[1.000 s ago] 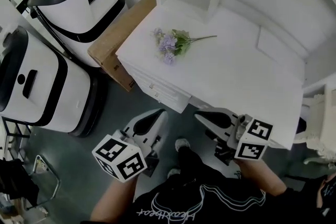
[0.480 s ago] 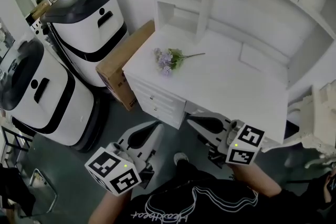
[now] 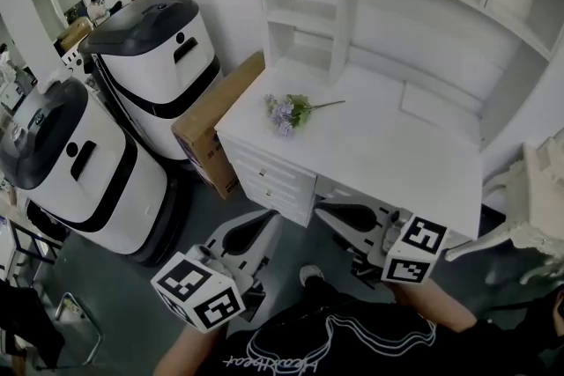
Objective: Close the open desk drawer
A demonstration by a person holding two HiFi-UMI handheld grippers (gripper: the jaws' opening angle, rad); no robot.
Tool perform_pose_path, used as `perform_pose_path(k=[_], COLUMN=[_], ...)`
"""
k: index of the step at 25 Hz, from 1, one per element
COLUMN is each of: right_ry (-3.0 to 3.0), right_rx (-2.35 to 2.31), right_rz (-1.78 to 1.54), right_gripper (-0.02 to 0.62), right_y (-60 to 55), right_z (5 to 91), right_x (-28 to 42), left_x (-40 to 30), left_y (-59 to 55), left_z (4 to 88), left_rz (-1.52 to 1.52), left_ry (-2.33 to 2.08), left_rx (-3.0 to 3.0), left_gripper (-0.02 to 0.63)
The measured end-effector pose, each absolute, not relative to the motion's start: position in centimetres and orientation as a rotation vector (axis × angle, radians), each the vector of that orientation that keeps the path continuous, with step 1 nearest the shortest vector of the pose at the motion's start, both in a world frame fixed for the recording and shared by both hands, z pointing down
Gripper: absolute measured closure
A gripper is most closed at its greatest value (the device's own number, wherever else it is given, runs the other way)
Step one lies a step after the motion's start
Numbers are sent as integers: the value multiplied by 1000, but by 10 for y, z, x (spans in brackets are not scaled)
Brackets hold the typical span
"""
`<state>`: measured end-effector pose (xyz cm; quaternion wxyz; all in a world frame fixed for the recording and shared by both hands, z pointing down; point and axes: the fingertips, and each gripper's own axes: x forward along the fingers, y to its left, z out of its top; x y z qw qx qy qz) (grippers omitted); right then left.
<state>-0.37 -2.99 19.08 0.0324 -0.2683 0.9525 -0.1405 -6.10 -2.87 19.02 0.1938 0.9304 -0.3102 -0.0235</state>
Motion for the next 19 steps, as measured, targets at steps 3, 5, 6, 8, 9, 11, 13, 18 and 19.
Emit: perform_pose_path(k=[3, 5, 6, 8, 9, 11, 13, 18, 19], right_ry=[2936, 2937, 2939, 2944, 2947, 2952, 2956, 2966, 2967], right_rx=[-823, -819, -817, -813, -811, -805, -799, -793, -792], right_rz=[-426, -428, -431, -435, -437, -445, -454, -473, -476], right_gripper=[589, 589, 589, 589, 589, 589, 589, 589, 589], right_y=[-28, -27, -26, -26, -26, -26, -25, -25, -25], right_z=[187, 187, 187, 189, 190, 192, 195, 205, 206], right_x=[-5, -6, -7, -8, -9, -12, -15, -17, -17], left_x=[-61, -63, -64, -64, -65, -67, -69, -70, -70], left_y=[-26, -25, -25, -25, -25, -24, -24, -25, -24], left_z=[187, 186, 187, 189, 190, 194, 197, 204, 206], left_rz=[-60, -54, -53, -53, -53, -49, -51, -56, -55], left_ry=[-869, -875, -878, -881, -881, -884, -890, -896, -897], left_rx=[2614, 2614, 2612, 2606, 2601, 2592, 2584, 2573, 2571], left_gripper=[601, 601, 601, 601, 601, 601, 601, 601, 601])
